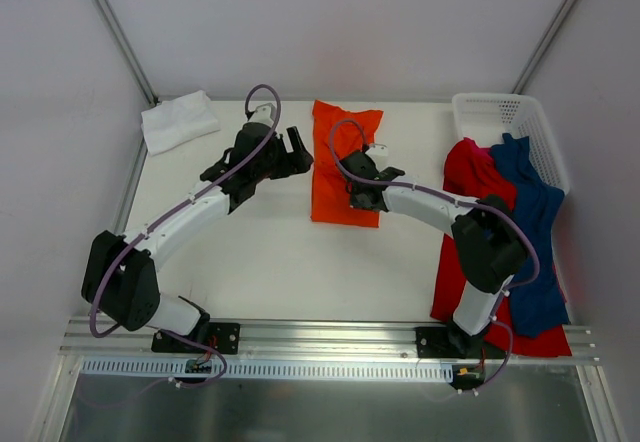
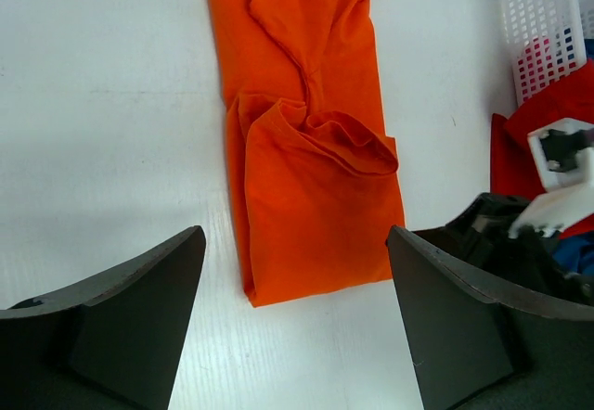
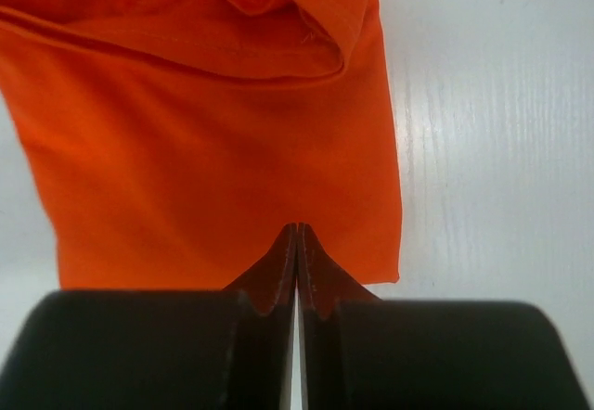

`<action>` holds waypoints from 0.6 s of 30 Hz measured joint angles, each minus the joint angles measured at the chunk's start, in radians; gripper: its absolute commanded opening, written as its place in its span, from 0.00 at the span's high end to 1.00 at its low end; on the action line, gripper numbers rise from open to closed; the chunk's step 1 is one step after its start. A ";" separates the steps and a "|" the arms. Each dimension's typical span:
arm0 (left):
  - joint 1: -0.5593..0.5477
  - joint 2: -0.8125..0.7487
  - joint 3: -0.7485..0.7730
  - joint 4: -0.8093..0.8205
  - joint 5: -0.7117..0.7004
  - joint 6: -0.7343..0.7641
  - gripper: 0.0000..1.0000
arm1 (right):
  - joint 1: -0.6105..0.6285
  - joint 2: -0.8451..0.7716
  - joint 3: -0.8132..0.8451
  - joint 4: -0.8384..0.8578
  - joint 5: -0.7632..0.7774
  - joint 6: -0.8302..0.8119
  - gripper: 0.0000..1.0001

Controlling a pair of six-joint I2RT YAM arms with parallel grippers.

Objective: Fold and stack the t-shirts
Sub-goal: Fold the tshirt

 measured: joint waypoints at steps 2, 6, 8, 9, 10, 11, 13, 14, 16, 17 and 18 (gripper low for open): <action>0.000 -0.019 -0.007 -0.009 -0.004 0.000 0.21 | 0.000 0.029 0.001 0.000 -0.001 0.003 0.99; 0.000 -0.061 -0.024 -0.015 -0.005 0.000 0.21 | -0.005 0.061 0.008 0.000 -0.001 0.006 1.00; 0.000 -0.081 -0.037 -0.017 -0.006 0.001 0.21 | -0.012 0.069 0.017 -0.001 -0.001 0.006 1.00; 0.000 -0.089 -0.043 -0.017 -0.006 0.001 0.21 | -0.017 0.074 0.022 0.000 -0.001 0.006 0.99; 0.000 -0.096 -0.048 -0.017 -0.006 0.001 0.21 | -0.024 0.080 0.031 0.000 -0.001 0.005 0.99; 0.000 -0.099 -0.050 -0.019 -0.006 0.001 0.21 | -0.032 0.087 0.039 0.001 -0.001 0.005 0.99; 0.000 -0.100 -0.050 -0.021 -0.005 0.001 0.21 | -0.050 0.103 0.057 0.002 -0.002 0.001 1.00; 0.000 -0.100 -0.050 -0.023 -0.005 0.001 0.21 | -0.060 0.110 0.065 0.003 -0.003 -0.001 0.99; 0.000 -0.101 -0.050 -0.024 -0.005 0.001 0.21 | -0.079 0.127 0.080 0.005 -0.006 -0.005 1.00; 0.000 -0.103 -0.050 -0.024 -0.005 0.001 0.21 | -0.088 0.135 0.086 0.006 -0.010 -0.010 1.00; 0.000 -0.105 -0.050 -0.024 -0.005 0.001 0.21 | -0.096 0.142 0.090 0.007 -0.013 -0.012 1.00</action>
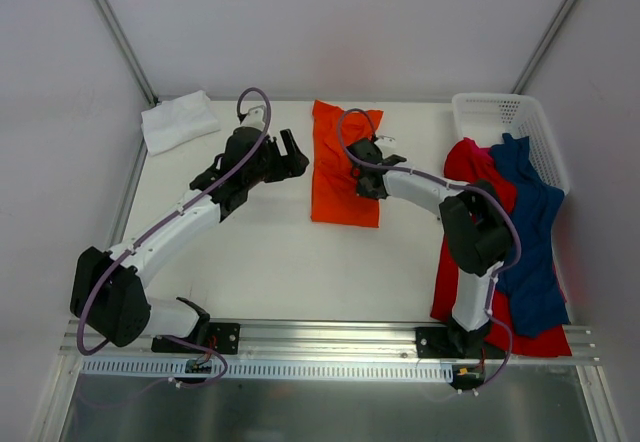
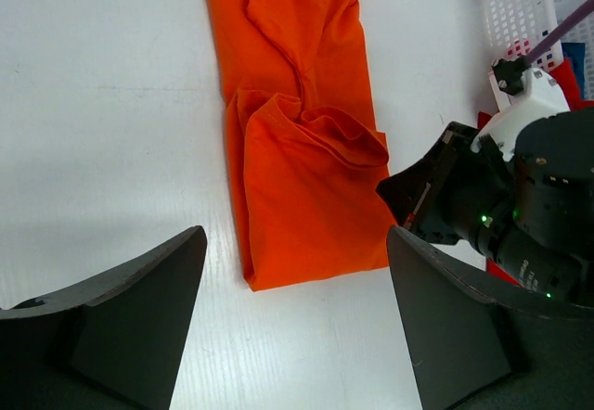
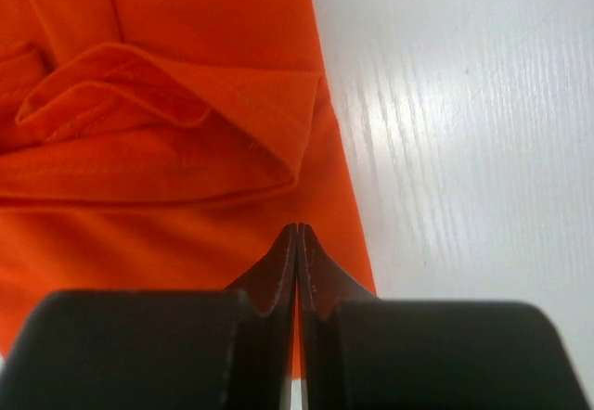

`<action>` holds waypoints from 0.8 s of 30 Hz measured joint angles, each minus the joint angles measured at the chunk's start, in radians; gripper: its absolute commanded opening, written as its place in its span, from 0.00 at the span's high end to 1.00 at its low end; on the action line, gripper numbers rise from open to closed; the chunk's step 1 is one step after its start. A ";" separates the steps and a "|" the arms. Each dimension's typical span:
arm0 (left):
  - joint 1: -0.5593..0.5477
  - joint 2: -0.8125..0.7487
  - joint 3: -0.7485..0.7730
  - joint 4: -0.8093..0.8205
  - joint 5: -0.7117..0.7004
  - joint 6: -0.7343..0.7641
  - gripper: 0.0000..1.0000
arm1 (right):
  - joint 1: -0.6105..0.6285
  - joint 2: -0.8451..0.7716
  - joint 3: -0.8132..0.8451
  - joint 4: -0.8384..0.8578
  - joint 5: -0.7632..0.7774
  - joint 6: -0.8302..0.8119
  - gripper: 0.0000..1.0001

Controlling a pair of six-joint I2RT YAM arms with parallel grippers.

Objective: Fold and stack the t-shirts
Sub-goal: Fold the tshirt

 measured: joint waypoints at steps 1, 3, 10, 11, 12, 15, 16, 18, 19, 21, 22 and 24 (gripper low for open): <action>0.000 -0.003 0.000 0.000 0.000 0.000 0.21 | -0.010 0.008 0.005 0.000 -0.006 -0.002 1.00; 0.000 -0.010 0.000 0.000 0.000 0.001 0.21 | -0.025 0.027 0.018 0.003 -0.016 -0.007 0.99; 0.000 -0.018 0.000 0.000 0.000 0.005 0.21 | -0.065 0.098 0.078 0.005 -0.045 -0.025 1.00; 0.000 -0.018 0.000 0.000 0.000 0.007 0.21 | -0.068 0.108 0.091 0.005 -0.051 -0.027 1.00; 0.000 -0.018 0.000 0.000 0.000 0.009 0.21 | -0.076 0.118 0.107 0.005 -0.057 -0.029 1.00; 0.000 -0.018 0.000 0.000 -0.001 0.016 0.21 | -0.102 0.148 0.159 0.010 -0.076 -0.036 1.00; 0.000 -0.018 0.000 0.000 -0.001 0.019 0.21 | -0.109 0.156 0.172 0.011 -0.083 -0.037 1.00; 0.000 -0.018 0.000 0.000 -0.001 0.022 0.21 | -0.129 0.172 0.210 0.012 -0.095 -0.043 0.99; 0.000 -0.018 0.000 0.000 -0.001 0.023 0.21 | -0.138 0.179 0.227 0.012 -0.100 -0.046 1.00; 0.000 -0.018 0.000 0.000 -0.002 0.025 0.21 | -0.156 0.195 0.270 0.007 -0.112 -0.058 0.82; 0.000 -0.018 0.000 0.000 -0.001 0.026 0.21 | -0.165 0.206 0.298 0.007 -0.117 -0.063 0.67; 0.000 -0.015 0.000 0.000 -0.001 0.026 0.21 | -0.182 0.230 0.363 -0.003 -0.122 -0.084 0.36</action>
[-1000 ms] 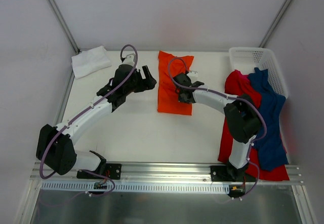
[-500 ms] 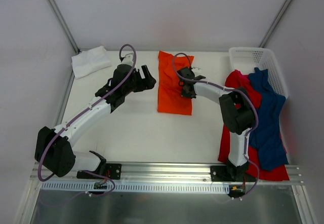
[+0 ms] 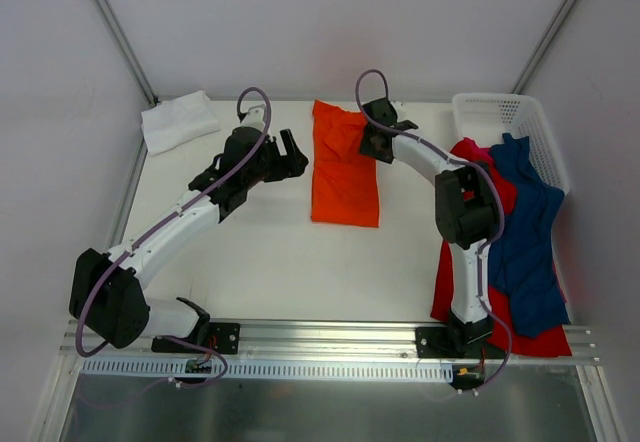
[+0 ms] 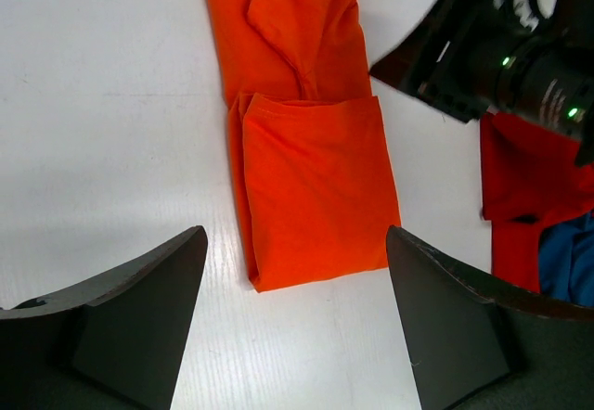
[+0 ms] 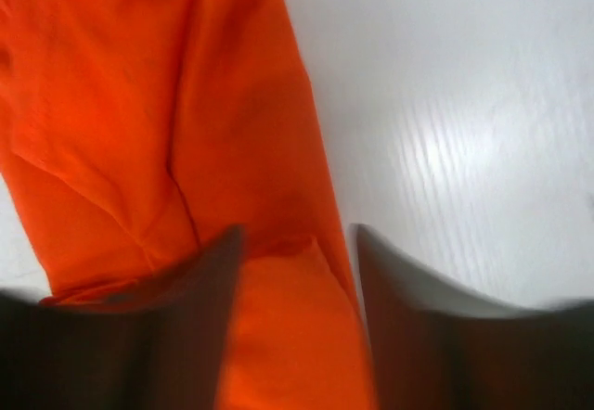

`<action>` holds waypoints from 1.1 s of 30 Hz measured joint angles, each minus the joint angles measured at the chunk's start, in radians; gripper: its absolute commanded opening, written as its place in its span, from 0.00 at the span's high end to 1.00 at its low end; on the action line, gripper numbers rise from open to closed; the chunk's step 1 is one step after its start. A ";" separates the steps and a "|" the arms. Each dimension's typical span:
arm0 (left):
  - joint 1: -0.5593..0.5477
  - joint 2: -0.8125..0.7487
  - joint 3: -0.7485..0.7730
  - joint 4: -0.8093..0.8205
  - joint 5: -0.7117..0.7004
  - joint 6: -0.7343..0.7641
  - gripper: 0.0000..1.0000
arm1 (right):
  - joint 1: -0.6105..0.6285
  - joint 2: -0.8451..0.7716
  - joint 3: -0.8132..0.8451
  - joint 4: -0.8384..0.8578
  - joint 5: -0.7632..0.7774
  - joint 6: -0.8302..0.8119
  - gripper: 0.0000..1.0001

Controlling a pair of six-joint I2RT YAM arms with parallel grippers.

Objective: Fold and stack the t-shirts
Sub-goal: Fold the tshirt

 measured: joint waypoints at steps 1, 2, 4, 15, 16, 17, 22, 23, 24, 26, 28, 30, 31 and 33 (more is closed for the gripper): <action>0.000 0.003 0.000 0.000 0.000 0.000 0.22 | -0.009 0.013 0.038 -0.005 -0.005 -0.013 0.19; 0.000 0.005 -0.001 0.000 0.000 0.000 0.22 | -0.021 0.021 0.081 -0.013 -0.009 -0.029 0.13; 0.000 0.018 -0.002 0.001 0.001 -0.001 0.22 | -0.039 0.022 0.135 -0.034 -0.017 -0.056 0.00; 0.010 0.149 -0.402 0.387 0.290 -0.161 0.22 | -0.098 -0.671 -0.661 0.052 -0.174 -0.049 0.01; 0.010 0.174 -0.434 0.433 0.319 -0.175 0.22 | -0.098 -0.703 -0.711 0.069 -0.203 -0.042 0.01; 0.010 0.207 -0.465 0.483 0.353 -0.198 0.23 | -0.098 -0.731 -0.761 0.075 -0.239 -0.034 0.01; 0.010 0.263 -0.546 0.716 0.455 -0.289 0.24 | -0.096 -0.782 -0.949 0.131 -0.372 0.014 0.01; 0.010 0.270 -0.557 0.738 0.460 -0.300 0.24 | -0.096 -0.787 -0.975 0.140 -0.394 0.026 0.01; 0.010 0.279 -0.565 0.758 0.469 -0.314 0.24 | -0.095 -0.789 -0.996 0.151 -0.415 0.037 0.01; 0.010 0.286 -0.568 0.781 0.476 -0.325 0.24 | -0.094 -0.788 -1.025 0.182 -0.446 0.061 0.01; 0.010 0.290 -0.568 0.791 0.475 -0.338 0.25 | -0.090 -0.782 -1.036 0.209 -0.468 0.079 0.01; 0.010 0.290 -0.567 0.784 0.470 -0.341 0.26 | -0.087 -0.763 -1.036 0.245 -0.482 0.092 0.01; 0.010 0.289 -0.565 0.767 0.457 -0.344 0.26 | -0.087 -0.755 -1.036 0.267 -0.489 0.099 0.01; 0.009 0.278 -0.552 0.731 0.432 -0.347 0.26 | -0.085 -0.738 -1.035 0.304 -0.501 0.111 0.01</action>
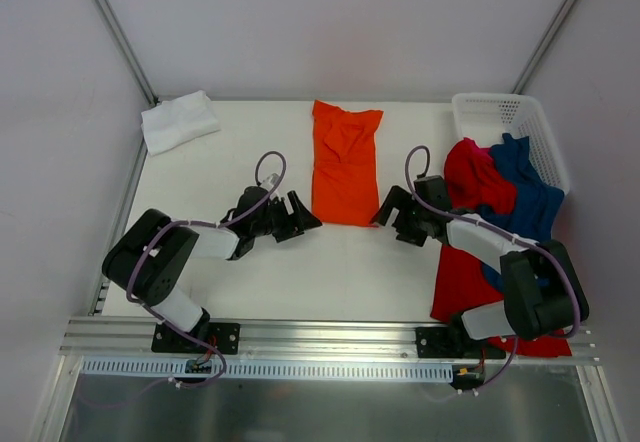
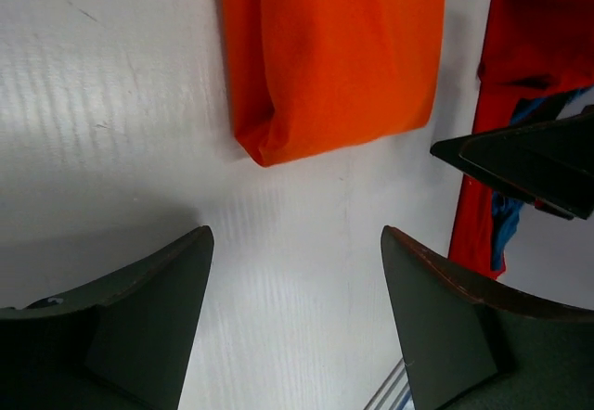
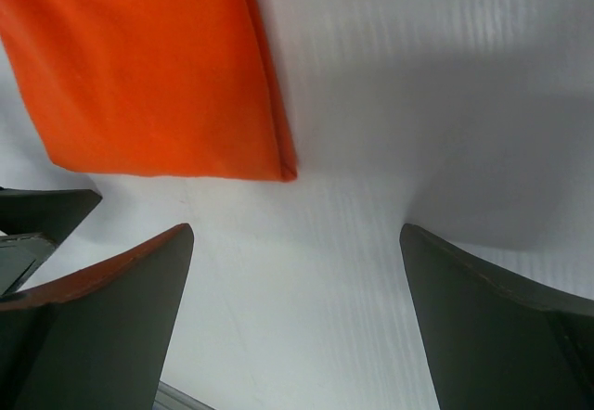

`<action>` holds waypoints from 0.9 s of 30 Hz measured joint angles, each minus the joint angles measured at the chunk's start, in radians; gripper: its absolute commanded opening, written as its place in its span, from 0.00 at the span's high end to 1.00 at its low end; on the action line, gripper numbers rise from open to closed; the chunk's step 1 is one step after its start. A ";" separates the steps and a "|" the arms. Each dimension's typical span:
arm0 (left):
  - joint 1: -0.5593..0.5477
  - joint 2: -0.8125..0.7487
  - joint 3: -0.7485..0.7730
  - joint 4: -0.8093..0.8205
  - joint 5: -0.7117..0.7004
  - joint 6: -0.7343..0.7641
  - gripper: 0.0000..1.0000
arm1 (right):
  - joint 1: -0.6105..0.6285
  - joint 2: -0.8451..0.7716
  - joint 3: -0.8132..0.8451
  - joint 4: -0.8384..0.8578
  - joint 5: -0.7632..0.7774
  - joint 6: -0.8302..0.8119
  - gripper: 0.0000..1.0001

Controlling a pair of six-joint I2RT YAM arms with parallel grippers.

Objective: Fold and stack the t-shirts
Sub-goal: Fold the tshirt

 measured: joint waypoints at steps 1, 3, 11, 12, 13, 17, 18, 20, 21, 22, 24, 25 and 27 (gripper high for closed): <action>-0.002 -0.010 0.010 -0.031 -0.030 -0.001 0.27 | 0.001 0.012 0.003 0.019 -0.007 0.006 0.00; -0.002 -0.021 0.037 -0.101 -0.082 0.000 0.27 | 0.002 0.043 0.018 0.056 -0.017 0.019 0.01; -0.008 0.024 0.143 -0.214 -0.172 -0.003 0.31 | 0.007 0.173 0.104 0.158 -0.053 0.044 0.02; -0.008 0.035 0.153 -0.215 -0.173 -0.004 0.32 | 0.007 0.184 0.111 0.167 -0.057 0.045 0.04; -0.009 0.045 0.161 -0.214 -0.173 -0.007 0.34 | 0.008 0.194 0.117 0.175 -0.062 0.047 0.07; -0.009 0.075 0.188 -0.215 -0.173 -0.017 0.39 | 0.008 0.225 0.130 0.206 -0.074 0.055 0.12; -0.009 0.084 0.195 -0.215 -0.173 -0.019 0.39 | 0.008 0.232 0.134 0.213 -0.077 0.056 0.13; -0.010 0.097 0.208 -0.214 -0.172 -0.022 0.42 | 0.008 0.247 0.140 0.230 -0.083 0.056 0.25; -0.013 0.103 0.215 -0.215 -0.172 -0.023 0.42 | 0.008 0.255 0.140 0.239 -0.090 0.061 0.31; -0.015 0.109 0.220 -0.215 -0.172 -0.022 0.43 | 0.008 0.264 0.142 0.247 -0.092 0.063 0.32; -0.020 0.119 0.230 -0.215 -0.172 -0.025 0.43 | 0.008 0.280 0.143 0.264 -0.103 0.072 0.36; -0.021 0.122 0.233 -0.215 -0.171 -0.026 0.43 | 0.009 0.285 0.145 0.271 -0.108 0.072 0.38; -0.022 0.130 0.240 -0.214 -0.170 -0.028 0.44 | 0.010 0.297 0.148 0.280 -0.115 0.076 0.42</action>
